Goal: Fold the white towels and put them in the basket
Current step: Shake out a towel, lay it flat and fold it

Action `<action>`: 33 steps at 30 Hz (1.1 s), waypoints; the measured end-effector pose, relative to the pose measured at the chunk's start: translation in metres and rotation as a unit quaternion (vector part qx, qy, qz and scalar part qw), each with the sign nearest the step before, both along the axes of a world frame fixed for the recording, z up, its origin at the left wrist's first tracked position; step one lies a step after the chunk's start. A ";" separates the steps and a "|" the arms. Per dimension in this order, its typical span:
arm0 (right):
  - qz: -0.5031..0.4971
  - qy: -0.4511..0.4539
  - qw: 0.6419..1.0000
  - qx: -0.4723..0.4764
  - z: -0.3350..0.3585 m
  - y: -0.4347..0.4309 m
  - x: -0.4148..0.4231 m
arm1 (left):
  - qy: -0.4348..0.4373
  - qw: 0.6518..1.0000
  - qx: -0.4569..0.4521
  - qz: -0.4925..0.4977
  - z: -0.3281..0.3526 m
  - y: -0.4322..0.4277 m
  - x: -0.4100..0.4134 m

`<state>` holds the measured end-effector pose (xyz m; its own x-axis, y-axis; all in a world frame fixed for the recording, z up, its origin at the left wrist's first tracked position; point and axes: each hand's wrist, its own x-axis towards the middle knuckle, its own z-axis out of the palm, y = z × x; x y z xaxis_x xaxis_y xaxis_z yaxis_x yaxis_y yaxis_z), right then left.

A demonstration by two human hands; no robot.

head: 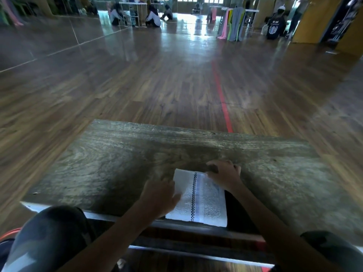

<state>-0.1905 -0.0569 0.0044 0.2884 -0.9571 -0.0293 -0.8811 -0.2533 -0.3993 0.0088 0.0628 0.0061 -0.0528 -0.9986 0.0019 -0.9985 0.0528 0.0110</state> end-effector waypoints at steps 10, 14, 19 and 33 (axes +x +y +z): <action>0.009 -0.024 0.998 0.050 -0.006 0.009 -0.035 | 0.261 0.965 0.000 0.001 -0.014 -0.049 0.010; 0.006 -0.055 0.997 0.047 -0.014 0.010 -0.045 | 0.304 0.953 -0.008 0.009 -0.025 -0.060 0.005; -0.002 -0.155 0.987 0.033 -0.011 0.013 -0.046 | 0.360 0.932 -0.028 0.031 -0.026 -0.065 0.005; 0.038 -0.251 0.966 0.041 -0.017 0.009 -0.041 | 0.389 0.915 -0.104 -0.016 -0.037 -0.064 0.018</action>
<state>-0.2318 -0.0475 -0.0131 0.3547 -0.9331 0.0587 -0.5508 -0.2593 -0.7933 0.0270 -0.0009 -0.0304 0.0150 -0.9704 0.2409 -0.6898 0.1643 0.7051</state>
